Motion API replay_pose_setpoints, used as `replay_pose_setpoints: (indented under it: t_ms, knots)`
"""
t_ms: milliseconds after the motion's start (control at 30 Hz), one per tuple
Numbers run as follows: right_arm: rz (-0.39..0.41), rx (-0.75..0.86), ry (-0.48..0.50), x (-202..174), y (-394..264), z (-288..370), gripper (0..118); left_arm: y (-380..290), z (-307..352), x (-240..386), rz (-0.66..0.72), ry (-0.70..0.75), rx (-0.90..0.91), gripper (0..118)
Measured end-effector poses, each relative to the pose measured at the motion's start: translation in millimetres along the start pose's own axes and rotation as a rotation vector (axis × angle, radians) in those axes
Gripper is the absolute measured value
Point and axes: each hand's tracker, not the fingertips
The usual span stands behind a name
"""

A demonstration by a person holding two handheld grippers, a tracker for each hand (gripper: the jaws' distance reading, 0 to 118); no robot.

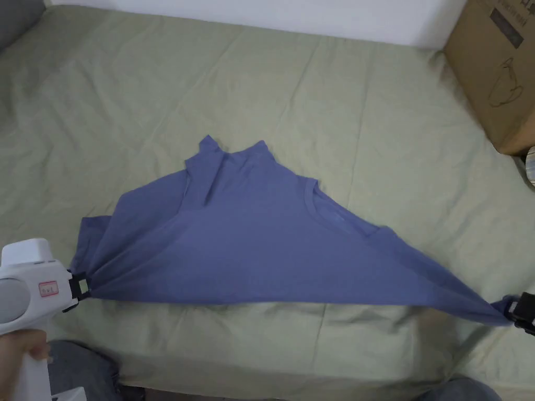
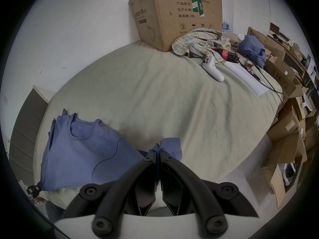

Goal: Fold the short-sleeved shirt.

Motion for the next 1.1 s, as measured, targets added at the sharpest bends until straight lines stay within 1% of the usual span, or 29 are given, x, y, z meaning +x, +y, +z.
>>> replay_pose_setpoints:
  t_ms: [100, 133, 167, 200, 233, 267, 300, 333, 367, 400, 467, 533, 633, 733, 767, 800, 867, 900, 967, 1033, 1100]
  knots:
    - [0.015, 0.003, -0.017, 9, -5, 8, 1, -6, 8, -4, -0.02, 0.001, 0.001, 0]
    - [0.004, 0.007, -0.012, 13, -5, 10, 1, -7, 11, -4, -0.013, -0.01, 0.002, 0]
    - [-0.016, 0.007, 0.003, 15, -4, 12, 2, -6, 13, -5, 0.013, -0.032, 0.0, 7]
    - [-0.031, 0.009, 0.011, 16, -3, 14, 2, -5, 15, -6, 0.046, -0.038, 0.008, 19]
    - [-0.031, 0.015, 0.016, 14, -2, 16, 6, -2, 17, -8, 0.06, -0.029, 0.016, 38]
    - [-0.024, 0.017, 0.017, 12, 0, 18, 27, 0, 19, -8, 0.068, -0.018, 0.024, 74]
    - [-0.004, 0.025, 0.005, 8, 2, 21, 50, 4, 23, -9, 0.067, -0.007, 0.038, 97]
    - [0.031, 0.056, -0.015, 5, 4, 25, 73, 9, 27, -10, 0.067, 0.003, 0.062, 111]
    - [0.063, 0.076, -0.028, 2, 6, 30, 89, 16, 33, -11, 0.071, 0.009, 0.1, 118]
    - [0.079, 0.097, -0.029, 0, 10, 36, 92, 21, 38, -11, 0.07, 0.004, 0.139, 118]
    - [0.107, 0.167, -0.047, -9, 21, 54, 92, 38, 57, -9, 0.052, -0.011, 0.26, 118]
    - [0.15, 0.263, -0.025, -21, 31, 75, 93, 52, 74, 2, 0.017, -0.003, 0.368, 118]
    - [0.247, 0.423, 0.021, -51, 38, 107, 96, 66, 101, 33, -0.115, 0.02, 0.58, 118]
    - [0.368, 0.58, 0.064, -87, 34, 135, 106, 65, 117, 63, -0.19, -0.01, 0.755, 118]
    - [0.402, 0.628, 0.075, -98, 31, 141, 110, 65, 121, 73, -0.196, -0.027, 0.771, 118]
    - [0.426, 0.669, 0.086, -109, 27, 147, 111, 63, 116, 76, -0.205, -0.053, 0.783, 118]
    - [0.455, 0.711, 0.109, -128, 18, 152, 111, 57, 116, 90, -0.239, -0.102, 0.806, 118]
    - [0.46, 0.722, 0.127, -135, 13, 152, 111, 53, 116, 97, -0.258, -0.104, 0.806, 116]
    - [0.449, 0.72, 0.166, -147, 4, 152, 111, 41, 111, 107, -0.321, -0.121, 0.808, 108]
    - [0.44, 0.706, 0.183, -157, -4, 148, 110, 32, 110, 115, -0.359, -0.135, 0.808, 87]
    - [0.429, 0.695, 0.194, -163, -13, 143, 102, 23, 110, 120, -0.371, -0.149, 0.8, 67]
